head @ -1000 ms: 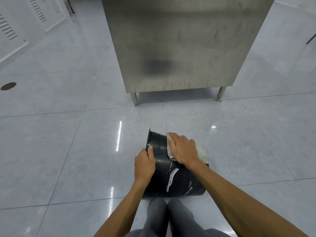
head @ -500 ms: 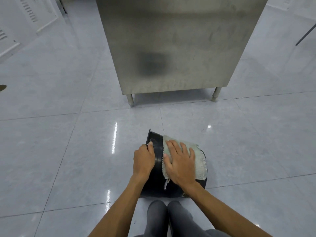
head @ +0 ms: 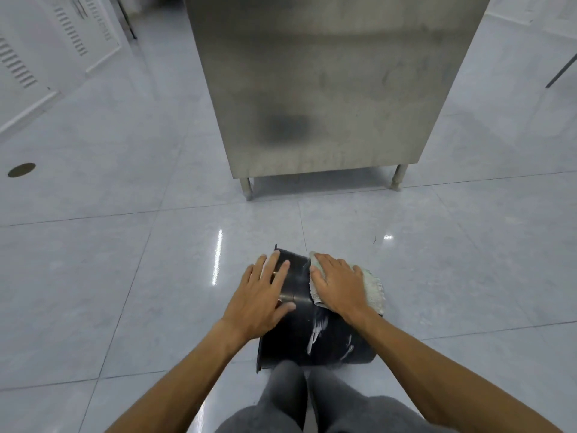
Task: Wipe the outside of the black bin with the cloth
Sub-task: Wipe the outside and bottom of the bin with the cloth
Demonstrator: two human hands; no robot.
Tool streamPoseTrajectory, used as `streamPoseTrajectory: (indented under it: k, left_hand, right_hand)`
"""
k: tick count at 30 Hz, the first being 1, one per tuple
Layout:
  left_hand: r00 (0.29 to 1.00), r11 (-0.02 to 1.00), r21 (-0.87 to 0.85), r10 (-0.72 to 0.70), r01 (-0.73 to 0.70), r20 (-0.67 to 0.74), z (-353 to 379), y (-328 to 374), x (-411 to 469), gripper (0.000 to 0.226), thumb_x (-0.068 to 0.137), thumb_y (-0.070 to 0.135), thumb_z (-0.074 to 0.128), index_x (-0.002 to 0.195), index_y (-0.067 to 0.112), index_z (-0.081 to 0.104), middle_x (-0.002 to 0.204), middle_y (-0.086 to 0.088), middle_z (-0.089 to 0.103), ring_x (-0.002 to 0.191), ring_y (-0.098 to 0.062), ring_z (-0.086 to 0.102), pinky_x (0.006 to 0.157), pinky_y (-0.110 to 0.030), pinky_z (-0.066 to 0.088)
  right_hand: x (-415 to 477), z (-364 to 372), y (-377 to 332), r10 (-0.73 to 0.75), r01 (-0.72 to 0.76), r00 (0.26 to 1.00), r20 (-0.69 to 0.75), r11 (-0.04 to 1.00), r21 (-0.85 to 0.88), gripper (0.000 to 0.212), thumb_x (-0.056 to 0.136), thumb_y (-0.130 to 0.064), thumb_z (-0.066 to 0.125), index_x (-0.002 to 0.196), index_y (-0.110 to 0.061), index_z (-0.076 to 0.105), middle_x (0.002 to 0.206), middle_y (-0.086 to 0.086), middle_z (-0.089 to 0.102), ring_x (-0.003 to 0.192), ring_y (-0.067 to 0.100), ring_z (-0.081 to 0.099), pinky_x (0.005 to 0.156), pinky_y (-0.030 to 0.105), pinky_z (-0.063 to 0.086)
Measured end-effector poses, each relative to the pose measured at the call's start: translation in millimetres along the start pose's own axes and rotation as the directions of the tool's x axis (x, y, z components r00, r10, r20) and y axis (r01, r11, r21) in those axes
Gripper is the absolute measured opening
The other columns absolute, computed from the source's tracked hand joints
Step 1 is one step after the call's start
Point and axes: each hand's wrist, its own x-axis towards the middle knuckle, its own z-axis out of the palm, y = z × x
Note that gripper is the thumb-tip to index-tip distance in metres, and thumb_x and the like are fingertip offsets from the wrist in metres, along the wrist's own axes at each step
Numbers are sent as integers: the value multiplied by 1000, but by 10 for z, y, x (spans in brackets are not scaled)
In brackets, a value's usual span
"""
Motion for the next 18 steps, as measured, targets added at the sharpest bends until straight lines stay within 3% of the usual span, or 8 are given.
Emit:
streamPoseTrajectory:
  k: [2, 6, 12, 15, 18]
  left_hand:
    - [980, 977, 161, 110, -137, 167, -133, -85, 16, 101, 89, 81, 31, 158, 8, 22, 167, -17, 5, 153, -38, 1, 123, -58, 13]
    - [921, 956, 229, 87, -184, 380, -278, -36, 82, 138, 68, 99, 37, 158, 1, 1, 164, -22, -10, 150, -39, -19, 121, -61, -5]
    - [929, 919, 357, 26, -167, 369, -238, 210, 15, 144, 66, 96, 46, 154, -8, -2, 162, -32, -6, 147, -49, -19, 117, -65, -5]
    - [928, 921, 370, -27, -121, 372, -181, 298, -69, 149, 63, 94, 52, 152, -9, -9, 160, -35, -12, 146, -53, -20, 117, -66, -4]
    - [930, 933, 349, -46, -91, 364, -139, 294, -42, 152, 61, 96, 52, 152, -9, -9, 159, -36, -13, 145, -53, -20, 118, -65, -4]
  right_hand:
    - [62, -49, 11, -42, 42, 998, 48, 999, 3, 83, 91, -65, 4, 156, -31, 42, 157, -9, 49, 139, 20, 49, 113, 51, 32]
    - [258, -83, 117, -155, 153, 978, 141, 988, 24, 83, 91, -68, 4, 157, -32, 41, 157, -9, 49, 139, 17, 49, 111, 45, 38]
    - [486, -86, 203, -177, 179, 949, 262, 984, 14, 60, 108, -57, 26, 158, -26, 40, 160, -4, 47, 142, 21, 48, 112, 43, 40]
    - [525, -116, 168, -169, 168, 944, 282, 985, 29, 54, 109, -55, 29, 151, -28, 48, 153, -3, 54, 136, 24, 53, 108, 43, 41]
    - [598, -97, 113, -99, 98, 937, 334, 995, 19, 56, 106, -60, 24, 153, -37, 44, 158, -6, 48, 139, 25, 49, 113, 51, 36]
